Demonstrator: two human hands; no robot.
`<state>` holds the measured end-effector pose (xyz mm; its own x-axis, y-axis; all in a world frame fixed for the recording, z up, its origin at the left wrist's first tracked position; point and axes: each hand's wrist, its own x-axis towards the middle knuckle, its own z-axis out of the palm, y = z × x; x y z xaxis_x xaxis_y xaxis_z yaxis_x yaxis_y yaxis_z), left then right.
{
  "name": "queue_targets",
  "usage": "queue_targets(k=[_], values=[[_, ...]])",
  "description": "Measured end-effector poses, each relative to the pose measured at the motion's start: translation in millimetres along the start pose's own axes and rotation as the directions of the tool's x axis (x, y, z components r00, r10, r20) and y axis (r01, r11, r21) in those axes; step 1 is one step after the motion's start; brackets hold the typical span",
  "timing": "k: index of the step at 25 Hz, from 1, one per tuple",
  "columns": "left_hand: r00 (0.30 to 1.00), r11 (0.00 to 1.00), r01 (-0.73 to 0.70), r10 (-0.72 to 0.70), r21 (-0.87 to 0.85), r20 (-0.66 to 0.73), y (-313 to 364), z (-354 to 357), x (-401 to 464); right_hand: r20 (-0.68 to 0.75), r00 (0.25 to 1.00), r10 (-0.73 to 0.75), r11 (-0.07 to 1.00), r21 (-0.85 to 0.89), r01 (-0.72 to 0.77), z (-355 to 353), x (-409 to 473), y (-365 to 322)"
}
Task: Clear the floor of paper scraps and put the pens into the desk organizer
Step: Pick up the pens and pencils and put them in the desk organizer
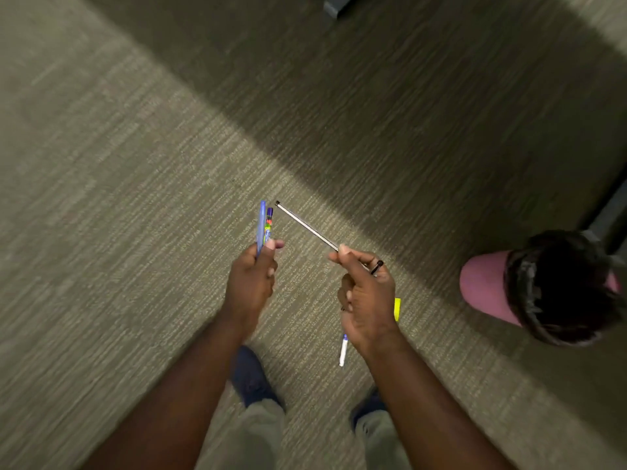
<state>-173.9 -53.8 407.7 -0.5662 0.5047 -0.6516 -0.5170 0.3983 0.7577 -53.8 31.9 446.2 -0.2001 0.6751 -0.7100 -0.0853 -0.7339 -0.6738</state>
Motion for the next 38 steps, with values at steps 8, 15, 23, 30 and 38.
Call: queue_targets(k=[8,15,23,30,38], values=[[0.981,0.955,-0.152,0.177,-0.256,0.078,255,-14,-132,0.082,0.995,-0.058,0.997,0.048,0.054,126,-189,-118],[0.949,0.975,-0.215,0.222,-0.054,0.223,366,-2,-188,0.093,0.995,-0.047,0.997,-0.058,0.053,141,-246,-199],[0.925,0.98,-0.195,0.174,0.028,0.339,436,86,-165,-0.165,0.955,-0.245,0.966,-0.121,0.227,89,-192,-305],[0.92,0.986,-0.158,0.129,0.049,0.37,511,162,-117,-0.146,0.931,-0.334,0.889,0.279,0.362,87,-149,-427],[0.841,0.992,-0.104,0.046,0.076,0.539,576,264,-63,-0.061,0.934,-0.351,0.892,0.283,0.353,132,-92,-490]])
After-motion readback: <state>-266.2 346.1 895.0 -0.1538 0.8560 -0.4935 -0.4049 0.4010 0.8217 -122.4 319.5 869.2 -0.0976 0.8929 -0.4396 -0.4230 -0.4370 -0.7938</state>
